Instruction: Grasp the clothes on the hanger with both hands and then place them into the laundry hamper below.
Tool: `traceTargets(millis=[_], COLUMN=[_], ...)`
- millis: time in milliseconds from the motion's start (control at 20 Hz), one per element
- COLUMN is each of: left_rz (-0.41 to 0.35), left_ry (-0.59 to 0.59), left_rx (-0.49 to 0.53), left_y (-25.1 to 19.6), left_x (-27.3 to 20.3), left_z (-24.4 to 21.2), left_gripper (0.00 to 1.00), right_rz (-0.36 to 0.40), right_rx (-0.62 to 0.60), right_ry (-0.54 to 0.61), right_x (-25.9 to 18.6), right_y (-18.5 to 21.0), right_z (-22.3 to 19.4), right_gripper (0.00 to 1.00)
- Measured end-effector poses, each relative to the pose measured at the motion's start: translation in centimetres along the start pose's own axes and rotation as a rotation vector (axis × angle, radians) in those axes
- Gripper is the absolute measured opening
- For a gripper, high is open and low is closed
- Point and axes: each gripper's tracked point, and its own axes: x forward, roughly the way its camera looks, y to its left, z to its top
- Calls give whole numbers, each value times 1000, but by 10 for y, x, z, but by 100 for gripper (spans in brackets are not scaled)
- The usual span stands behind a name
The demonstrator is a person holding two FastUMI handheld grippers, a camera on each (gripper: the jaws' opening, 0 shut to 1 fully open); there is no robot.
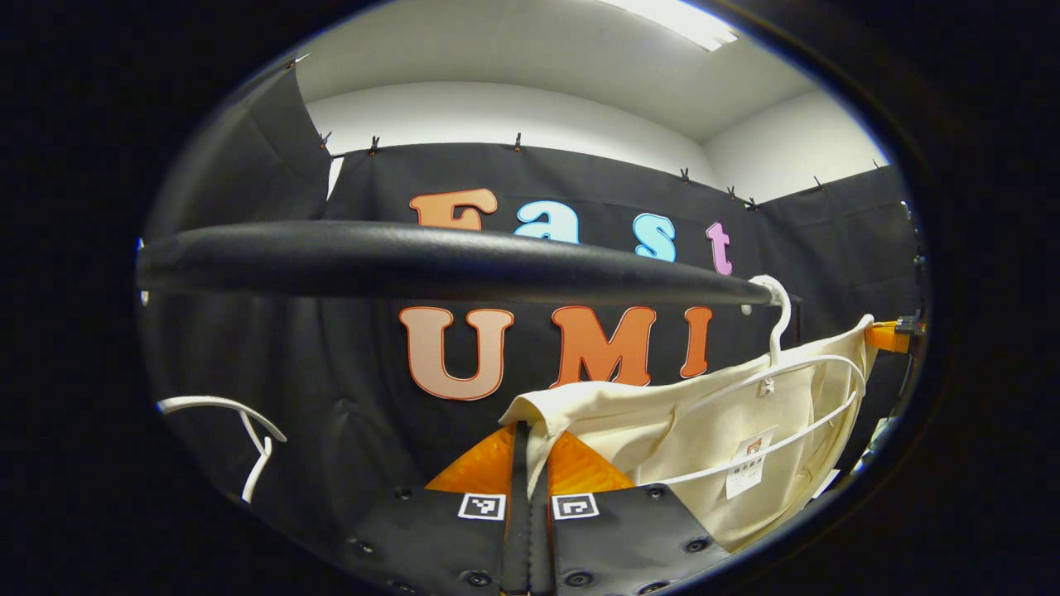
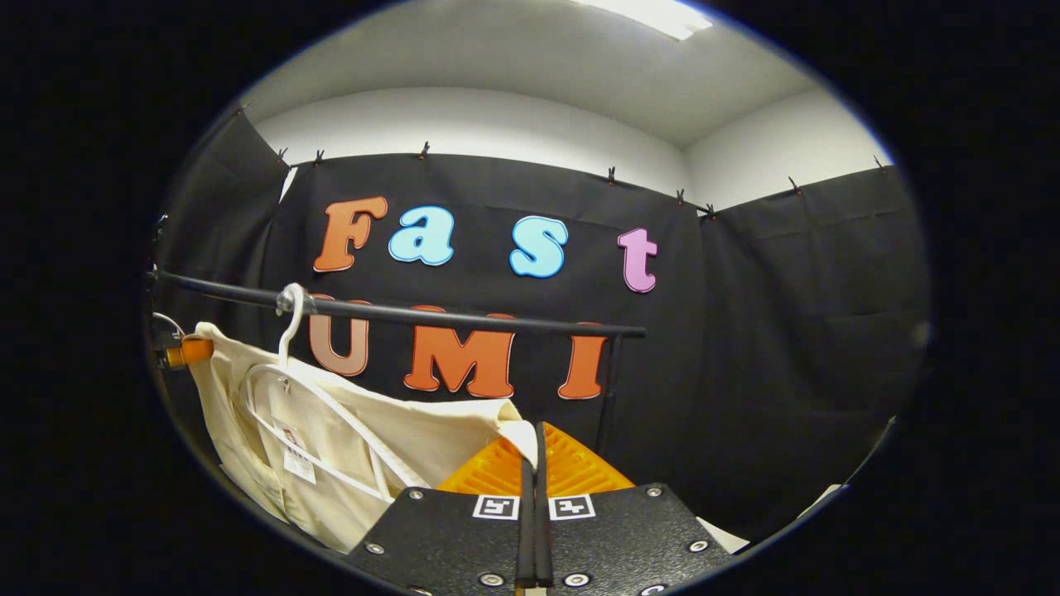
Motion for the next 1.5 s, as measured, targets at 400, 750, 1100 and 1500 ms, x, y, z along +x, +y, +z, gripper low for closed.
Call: traceTargets(millis=[400,750,1100,1500], left_rz=[25,63,143,186], left_ry=[38,78,173,265], left_rx=[-6,0,-24,-31], left_y=[-7,1,34,45], left_x=[23,17,-6,-45], left_z=[-24,-40,-96,-147], left_gripper=[6,7,7,7], right_rz=[31,36,81,103], right_rx=[84,173,178,163], right_ry=[109,156,221,255], right_x=[-2,-18,-37,-57], right_y=[12,40,73,84], right_z=[-78,-123,-161,-181], right_gripper=[0,0,0,0])
